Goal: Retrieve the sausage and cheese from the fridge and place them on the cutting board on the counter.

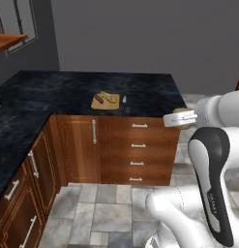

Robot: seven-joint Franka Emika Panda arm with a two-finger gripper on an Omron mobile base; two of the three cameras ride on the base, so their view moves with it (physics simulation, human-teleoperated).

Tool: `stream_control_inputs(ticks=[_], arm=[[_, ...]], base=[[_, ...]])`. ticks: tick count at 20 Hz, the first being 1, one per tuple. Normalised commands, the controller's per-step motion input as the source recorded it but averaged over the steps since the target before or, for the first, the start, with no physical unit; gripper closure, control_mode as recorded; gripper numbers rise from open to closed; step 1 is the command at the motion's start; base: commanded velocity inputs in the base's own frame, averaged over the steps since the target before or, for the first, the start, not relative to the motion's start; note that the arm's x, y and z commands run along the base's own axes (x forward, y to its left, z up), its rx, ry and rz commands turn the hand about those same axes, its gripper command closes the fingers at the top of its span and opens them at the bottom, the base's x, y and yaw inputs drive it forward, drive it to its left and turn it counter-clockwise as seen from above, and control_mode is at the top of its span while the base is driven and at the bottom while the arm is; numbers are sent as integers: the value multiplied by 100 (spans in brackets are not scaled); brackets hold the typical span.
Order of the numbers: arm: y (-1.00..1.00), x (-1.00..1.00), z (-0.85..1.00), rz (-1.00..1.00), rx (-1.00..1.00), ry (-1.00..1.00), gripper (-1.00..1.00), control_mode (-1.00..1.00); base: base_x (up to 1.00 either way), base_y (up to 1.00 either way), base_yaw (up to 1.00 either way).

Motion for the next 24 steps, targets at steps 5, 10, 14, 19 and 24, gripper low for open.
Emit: stream_control_inputs(ticks=[5, 10, 14, 19, 24], arm=[[0, 0, 0, 0, 0, 0, 100, 100], [0, 0, 0, 0, 0, 0, 100, 100], [0, 0, 0, 0, 0, 0, 100, 100], [0, 0, 0, 0, 0, 0, 100, 100], [0, 0, 0, 0, 0, 0, 100, 100]], base=[[83, 41, -11], [75, 42, -20], [65, 46, -25], [66, 56, -18], [73, 46, -18]])
